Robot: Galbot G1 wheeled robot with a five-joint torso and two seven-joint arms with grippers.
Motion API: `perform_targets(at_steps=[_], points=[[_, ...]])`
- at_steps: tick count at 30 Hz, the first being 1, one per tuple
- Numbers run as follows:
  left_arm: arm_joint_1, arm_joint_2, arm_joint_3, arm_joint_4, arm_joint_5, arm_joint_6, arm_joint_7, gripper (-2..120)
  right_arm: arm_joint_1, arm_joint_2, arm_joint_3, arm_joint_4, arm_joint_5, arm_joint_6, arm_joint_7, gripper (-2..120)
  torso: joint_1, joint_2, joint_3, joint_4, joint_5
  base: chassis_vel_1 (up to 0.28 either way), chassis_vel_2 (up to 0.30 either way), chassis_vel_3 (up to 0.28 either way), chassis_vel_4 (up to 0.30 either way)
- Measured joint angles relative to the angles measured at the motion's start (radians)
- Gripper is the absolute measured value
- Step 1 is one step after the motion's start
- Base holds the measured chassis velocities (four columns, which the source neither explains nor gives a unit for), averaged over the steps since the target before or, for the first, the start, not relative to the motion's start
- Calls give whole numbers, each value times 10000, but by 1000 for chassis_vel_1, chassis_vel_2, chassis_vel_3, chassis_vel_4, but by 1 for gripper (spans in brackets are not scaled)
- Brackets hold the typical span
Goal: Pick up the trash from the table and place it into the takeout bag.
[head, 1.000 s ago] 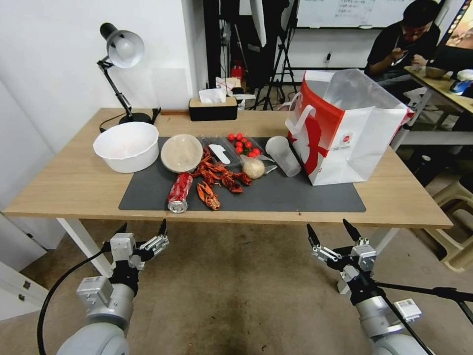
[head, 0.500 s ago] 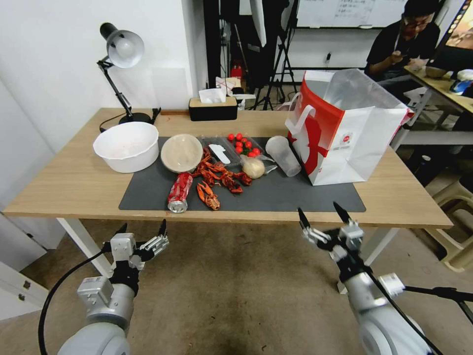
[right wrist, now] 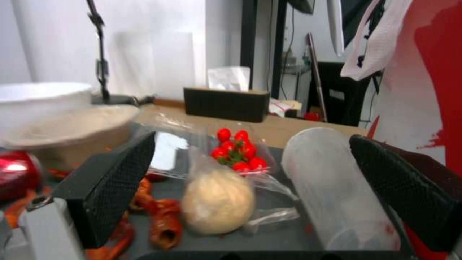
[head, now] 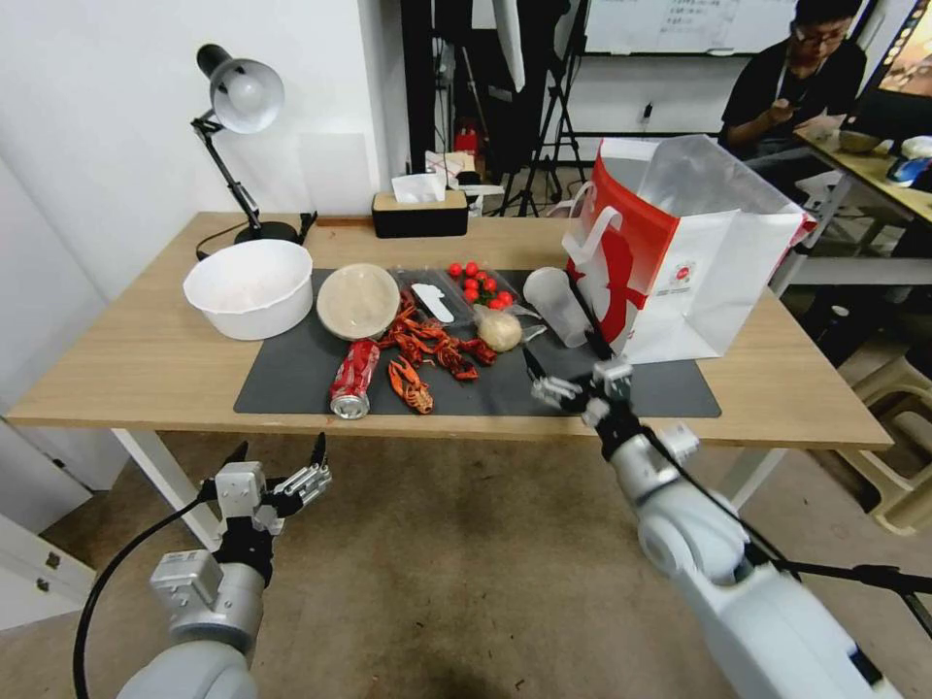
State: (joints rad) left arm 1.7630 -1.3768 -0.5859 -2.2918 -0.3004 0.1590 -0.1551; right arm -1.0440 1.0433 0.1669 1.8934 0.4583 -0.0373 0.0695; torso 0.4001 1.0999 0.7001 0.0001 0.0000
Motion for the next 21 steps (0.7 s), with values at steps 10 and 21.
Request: perform_targets(at_steps=[10, 21], points=[[-50, -56, -23, 70, 44, -10, -7, 100, 1432, -231, -770, -914, 337, -1010, 545, 100, 0, 0, 0, -2, 2, 0, 0, 0, 0], [-38, -101, -52, 52, 237, -163, -9, 100, 3489, 30, -1518, -1876, 927, -3606, 2206, 100, 1, 0, 0, -1, -1, 0, 0, 0, 0]])
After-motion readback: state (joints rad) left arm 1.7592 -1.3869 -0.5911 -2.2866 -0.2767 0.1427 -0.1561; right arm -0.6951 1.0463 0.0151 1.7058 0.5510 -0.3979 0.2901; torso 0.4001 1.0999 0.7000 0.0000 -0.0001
